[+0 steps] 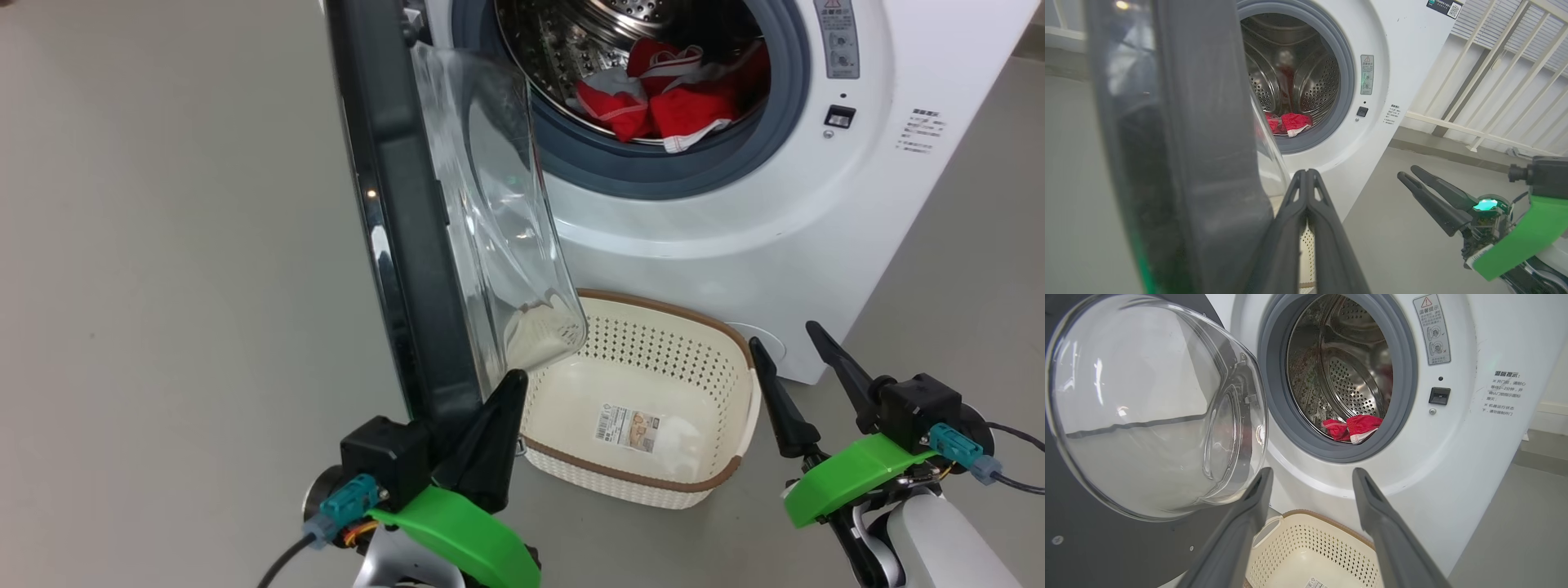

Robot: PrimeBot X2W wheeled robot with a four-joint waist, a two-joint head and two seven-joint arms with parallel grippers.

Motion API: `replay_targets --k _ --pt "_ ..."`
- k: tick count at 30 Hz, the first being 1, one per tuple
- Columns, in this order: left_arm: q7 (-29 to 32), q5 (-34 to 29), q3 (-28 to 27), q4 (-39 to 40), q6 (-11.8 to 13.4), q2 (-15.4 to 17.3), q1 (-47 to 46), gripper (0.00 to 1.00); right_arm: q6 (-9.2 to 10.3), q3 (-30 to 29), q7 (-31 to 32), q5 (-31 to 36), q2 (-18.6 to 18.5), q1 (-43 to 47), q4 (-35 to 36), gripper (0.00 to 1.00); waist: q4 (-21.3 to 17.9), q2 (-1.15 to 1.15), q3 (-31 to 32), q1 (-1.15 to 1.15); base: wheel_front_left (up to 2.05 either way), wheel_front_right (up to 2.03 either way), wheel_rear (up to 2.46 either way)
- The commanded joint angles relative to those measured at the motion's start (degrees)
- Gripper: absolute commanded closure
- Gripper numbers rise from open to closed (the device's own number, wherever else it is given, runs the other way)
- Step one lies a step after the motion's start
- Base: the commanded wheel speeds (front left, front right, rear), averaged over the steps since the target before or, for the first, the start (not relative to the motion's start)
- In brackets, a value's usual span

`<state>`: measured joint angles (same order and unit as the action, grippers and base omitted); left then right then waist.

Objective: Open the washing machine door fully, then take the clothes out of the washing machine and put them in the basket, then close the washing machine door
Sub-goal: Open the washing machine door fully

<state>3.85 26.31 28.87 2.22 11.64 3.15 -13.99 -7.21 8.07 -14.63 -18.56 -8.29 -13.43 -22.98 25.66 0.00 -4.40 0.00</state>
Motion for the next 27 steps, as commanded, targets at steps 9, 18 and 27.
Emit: replay_targets --k 9,18,27 --pt "-0.70 0.99 -4.24 0.27 1.52 1.93 0.80 1.00 -0.28 1.19 -0.37 -0.58 -0.66 -1.24 0.26 0.00 3.84 0.00 0.18 0.00 0.00 0.00 0.00" --pt "-4.26 1.44 -8.34 -0.38 2.75 4.36 2.64 1.00 -0.28 3.37 -0.37 -0.72 -0.93 -1.89 -0.54 0.00 5.35 0.00 -0.32 0.00 0.00 0.00 0.00" --pt "-6.09 1.67 -12.06 -1.61 4.25 6.65 3.22 1.00 -0.28 4.90 -0.37 -2.01 -1.44 -2.30 -1.12 0.00 5.32 0.00 -0.51 0.00 0.00 0.00 0.00"
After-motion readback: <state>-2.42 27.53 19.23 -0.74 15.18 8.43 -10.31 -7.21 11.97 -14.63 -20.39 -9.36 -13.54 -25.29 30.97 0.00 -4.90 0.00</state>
